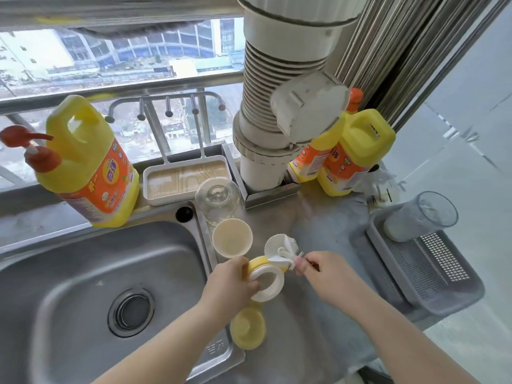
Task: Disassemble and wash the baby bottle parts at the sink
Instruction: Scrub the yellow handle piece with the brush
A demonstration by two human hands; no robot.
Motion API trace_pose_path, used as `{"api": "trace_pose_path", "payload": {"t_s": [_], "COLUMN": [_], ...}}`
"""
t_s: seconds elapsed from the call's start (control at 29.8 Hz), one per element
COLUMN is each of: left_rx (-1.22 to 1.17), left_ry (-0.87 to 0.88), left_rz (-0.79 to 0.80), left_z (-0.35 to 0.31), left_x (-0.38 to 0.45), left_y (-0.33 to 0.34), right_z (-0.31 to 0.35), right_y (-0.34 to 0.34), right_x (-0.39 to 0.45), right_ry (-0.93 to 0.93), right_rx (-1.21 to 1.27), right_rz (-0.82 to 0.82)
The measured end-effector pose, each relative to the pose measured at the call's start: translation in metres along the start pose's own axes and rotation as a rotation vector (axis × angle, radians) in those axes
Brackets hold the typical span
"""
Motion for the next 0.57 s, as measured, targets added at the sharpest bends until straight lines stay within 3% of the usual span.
{"api": "trace_pose_path", "payload": {"t_s": [0.17, 0.34, 0.47, 0.57], "left_rx": [-0.208, -0.495, -0.682, -0.745], "left_ry": [0.001, 0.060, 0.313, 0.486], "left_rz": [-0.023, 0.069, 0.195, 0.170], "left_z": [-0.013, -0.039, -0.061, -0.075], "left_x": [-0.011, -0.026, -0.041, -0.059], "left_y": [-0.010, -0.062, -0.130, -0.179], "right_z": [0.004, 0.042, 0.104, 0.152], "right_y": [-0.016, -0.047, -0.078, -0.095], "right_x": [-0.022, -0.050, -0.073, -0.091], "right_ry": [-0.023, -0.093, -0.211, -0.277], "right_rx": [0.057, 0.146, 0.144, 0.193], "right_rz": [-0.069, -0.160, -0.296, -0.408]}}
Point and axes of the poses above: each hand's wrist, its own x-axis towards the middle knuckle, its own y-axis out of the palm, z = x × y, the point moved 1 cm from there along x, towards the middle knuckle, and after that the axes turned 1 degree about y, right-handed, at the moved point
